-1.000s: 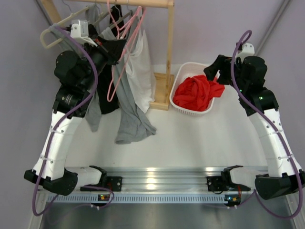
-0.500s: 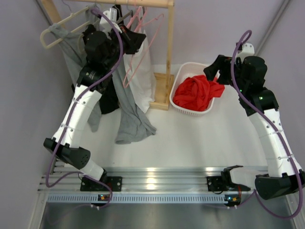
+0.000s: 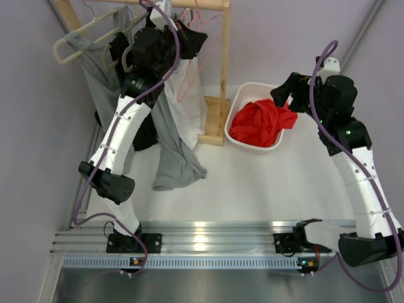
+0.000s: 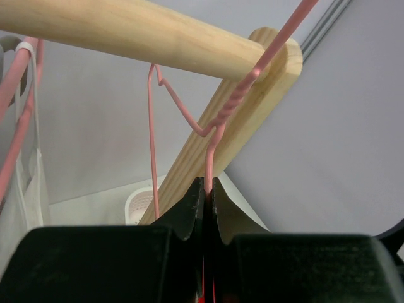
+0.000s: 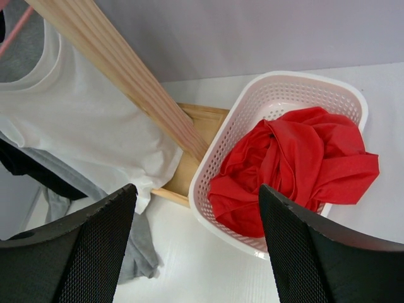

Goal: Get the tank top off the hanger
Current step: Place the hanger at the clothesline.

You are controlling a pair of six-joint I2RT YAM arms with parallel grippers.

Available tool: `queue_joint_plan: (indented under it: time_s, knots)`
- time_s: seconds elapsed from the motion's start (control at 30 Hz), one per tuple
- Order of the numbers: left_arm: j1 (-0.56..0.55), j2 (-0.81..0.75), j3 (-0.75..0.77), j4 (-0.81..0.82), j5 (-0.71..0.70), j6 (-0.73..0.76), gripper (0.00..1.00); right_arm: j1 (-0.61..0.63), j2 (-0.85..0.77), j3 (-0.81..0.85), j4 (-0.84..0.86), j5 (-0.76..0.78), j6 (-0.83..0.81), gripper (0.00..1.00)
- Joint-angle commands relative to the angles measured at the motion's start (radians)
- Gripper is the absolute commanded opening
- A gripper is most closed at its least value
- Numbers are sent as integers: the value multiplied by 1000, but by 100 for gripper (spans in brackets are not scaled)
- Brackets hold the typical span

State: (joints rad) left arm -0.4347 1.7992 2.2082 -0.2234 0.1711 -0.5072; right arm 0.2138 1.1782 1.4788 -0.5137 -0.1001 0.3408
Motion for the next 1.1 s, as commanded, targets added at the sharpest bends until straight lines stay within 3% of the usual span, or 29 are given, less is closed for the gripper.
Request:
queue_joint_plan:
  time_s: [0.0,0.37,0.47,0.57,0.7,0.9,1.07]
  knots:
    - [-19,31,59,48,-8,9,0,1,-60,-6,49,-12,14,77]
    - [-71,126,156,48,-27,15,0,2,-95,-32,49,-24,15,77]
    - [-75,100,115,48,-53,18,23,2,-101,-46,49,-23,12,77]
    - [-75,62,79,47,-79,36,34,2,-104,-57,49,-26,12,77]
    - [-73,9,28,47,-91,55,38,2,-104,-58,49,-30,10,77]
    - [-62,-125,-45,45,-105,117,55,2,-103,-58,50,-30,7,77]
    - [25,-164,-56,21,-33,101,78,1,-86,-58,52,-42,17,77]
